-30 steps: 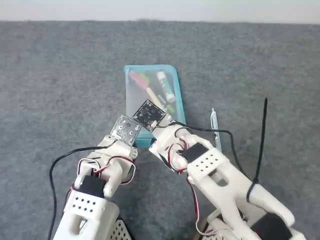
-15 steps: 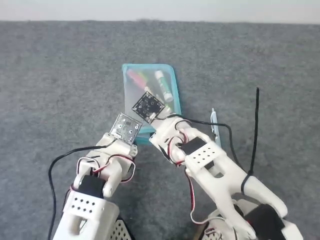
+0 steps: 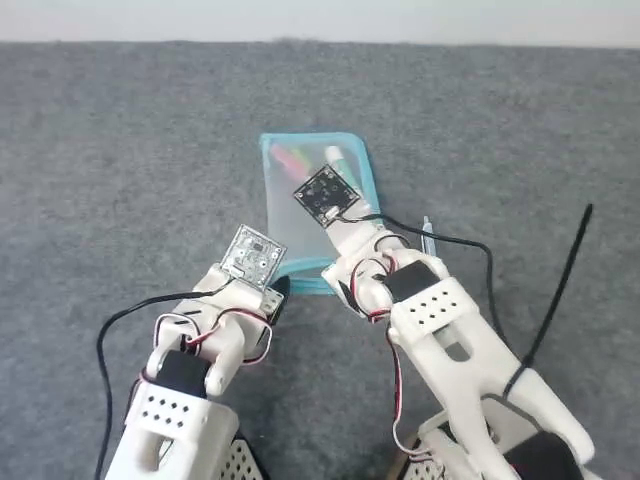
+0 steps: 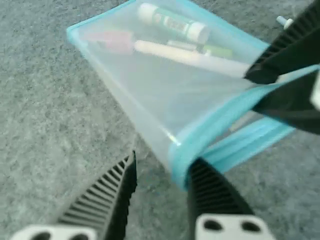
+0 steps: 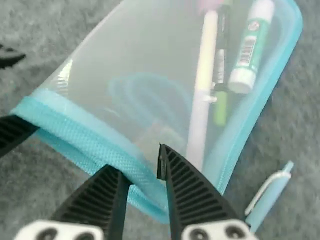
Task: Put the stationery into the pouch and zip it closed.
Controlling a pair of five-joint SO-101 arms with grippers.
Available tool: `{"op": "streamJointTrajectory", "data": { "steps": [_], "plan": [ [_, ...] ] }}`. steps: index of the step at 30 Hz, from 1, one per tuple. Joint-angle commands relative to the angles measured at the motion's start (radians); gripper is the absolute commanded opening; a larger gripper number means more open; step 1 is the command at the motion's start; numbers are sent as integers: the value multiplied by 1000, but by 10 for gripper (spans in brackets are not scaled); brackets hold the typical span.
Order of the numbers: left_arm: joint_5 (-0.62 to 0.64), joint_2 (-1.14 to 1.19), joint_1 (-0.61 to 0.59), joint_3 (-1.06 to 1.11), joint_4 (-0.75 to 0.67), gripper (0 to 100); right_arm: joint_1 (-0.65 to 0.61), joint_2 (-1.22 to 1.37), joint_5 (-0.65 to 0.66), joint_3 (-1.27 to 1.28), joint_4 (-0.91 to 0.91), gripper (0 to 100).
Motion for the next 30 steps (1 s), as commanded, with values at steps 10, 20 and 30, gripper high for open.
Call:
{"op": "streamJointTrajectory", "data": {
  "steps": [10, 20, 30],
  "plan": [
    [14, 12, -137, -64, 2, 163, -122, -134, 72, 21, 101, 6],
    [9, 12, -137, 15, -196, 164, -182, -236, 153, 68, 122, 6],
    [14, 12, -138, 28, -201, 276, -186, -278, 106, 84, 113, 6]
  ]
}}
